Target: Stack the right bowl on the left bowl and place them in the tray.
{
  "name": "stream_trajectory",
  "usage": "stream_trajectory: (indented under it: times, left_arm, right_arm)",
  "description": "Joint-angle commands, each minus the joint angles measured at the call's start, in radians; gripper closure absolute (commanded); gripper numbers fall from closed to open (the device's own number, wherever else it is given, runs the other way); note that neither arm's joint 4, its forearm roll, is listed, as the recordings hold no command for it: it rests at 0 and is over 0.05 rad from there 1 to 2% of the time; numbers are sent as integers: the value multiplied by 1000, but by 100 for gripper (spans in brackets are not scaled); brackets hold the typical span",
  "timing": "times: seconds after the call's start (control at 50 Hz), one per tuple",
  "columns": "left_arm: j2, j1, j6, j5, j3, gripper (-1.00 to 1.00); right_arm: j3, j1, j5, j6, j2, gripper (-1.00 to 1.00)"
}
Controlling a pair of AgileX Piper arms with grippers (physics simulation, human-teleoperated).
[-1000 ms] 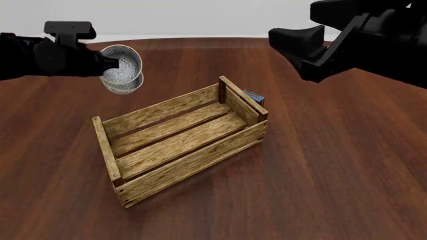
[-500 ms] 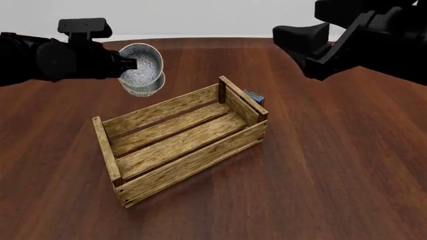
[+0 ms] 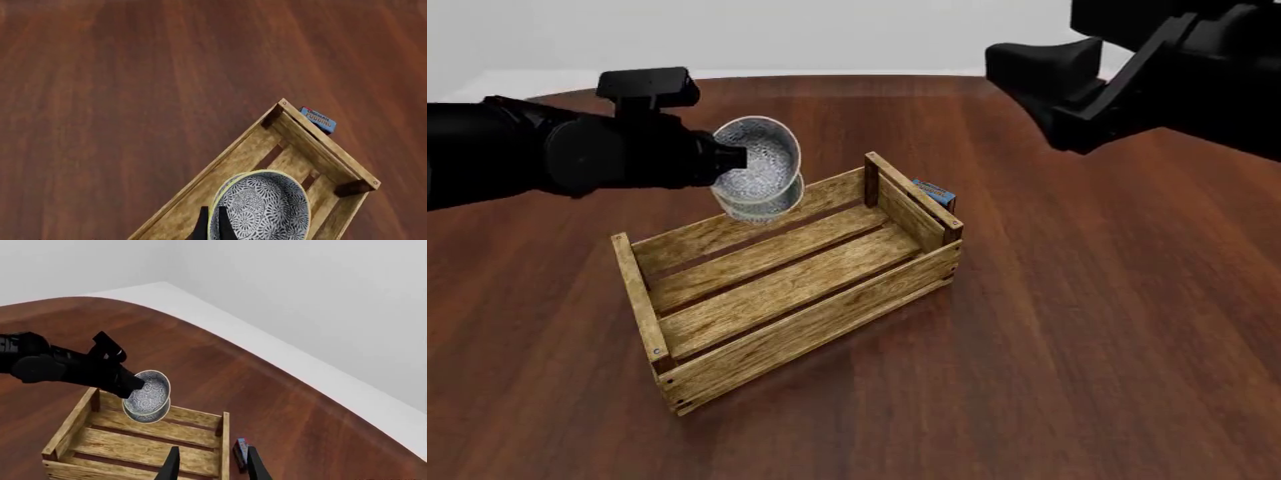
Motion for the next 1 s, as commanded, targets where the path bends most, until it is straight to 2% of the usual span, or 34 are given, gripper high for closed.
stream_trajectory:
  times: [0.02, 0.38, 0.5, 1.0]
  left_arm:
    - [21, -47, -34, -35, 21, 100]
    - [71, -89, -68, -93, 63, 100]
    - [114, -85, -70, -140, 78, 100]
    - [202, -77, -69, -193, 81, 100]
  right_arm:
    - [-1, -9, 4, 2, -7, -100]
    - [-1, -16, 11, 2, -22, -100]
    - [-2, -15, 13, 3, -24, -100]
    - [-2, -15, 14, 1, -25, -100]
